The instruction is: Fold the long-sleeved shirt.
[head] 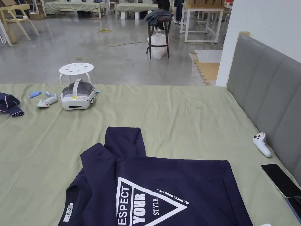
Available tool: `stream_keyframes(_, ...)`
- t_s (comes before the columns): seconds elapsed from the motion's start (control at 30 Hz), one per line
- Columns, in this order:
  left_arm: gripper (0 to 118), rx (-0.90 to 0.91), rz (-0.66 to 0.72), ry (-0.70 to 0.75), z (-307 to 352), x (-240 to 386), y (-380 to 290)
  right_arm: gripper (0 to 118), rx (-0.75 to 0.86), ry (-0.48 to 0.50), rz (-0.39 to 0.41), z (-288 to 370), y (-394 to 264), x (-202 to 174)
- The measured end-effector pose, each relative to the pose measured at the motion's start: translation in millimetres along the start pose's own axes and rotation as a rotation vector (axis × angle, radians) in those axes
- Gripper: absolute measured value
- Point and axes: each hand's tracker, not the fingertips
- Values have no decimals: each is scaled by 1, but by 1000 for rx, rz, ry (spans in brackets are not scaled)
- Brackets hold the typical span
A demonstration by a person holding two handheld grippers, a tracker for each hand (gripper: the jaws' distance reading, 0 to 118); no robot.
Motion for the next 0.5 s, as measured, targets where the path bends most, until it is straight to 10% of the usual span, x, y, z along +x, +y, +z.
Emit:
stream_keyframes(0.13, 5, 1, -14, -15, 5, 8, -5, 6, 0, 3, -15, -1, 3, -1)
stream_keyframes(0.2, 24, 26, -6, -16, 1, 8, 0, 20, 36, -13, -75, 0, 8, 1)
stream_keyframes(0.27, 97, 56, -24, -1, 4, 9, 12, 89, 93, -52, -90, 0, 13, 5)
stream_keyframes(0.33, 102, 192, -28, -15, 23, 7, 31, 118, 149, -64, -76, 14, 20, 7)
stream_keyframes(0.4, 95, 206, -9, -36, 34, 5, 62, 108, 194, -47, -104, 33, 33, 4)
stream_keyframes(0.47, 74, 278, 14, -35, 47, 12, 102, 39, 235, -21, -148, 42, 47, 5)
stream_keyframes(0.5, 40, 304, -13, -38, 49, 14, 123, 0, 241, -19, -142, 40, 56, 6)
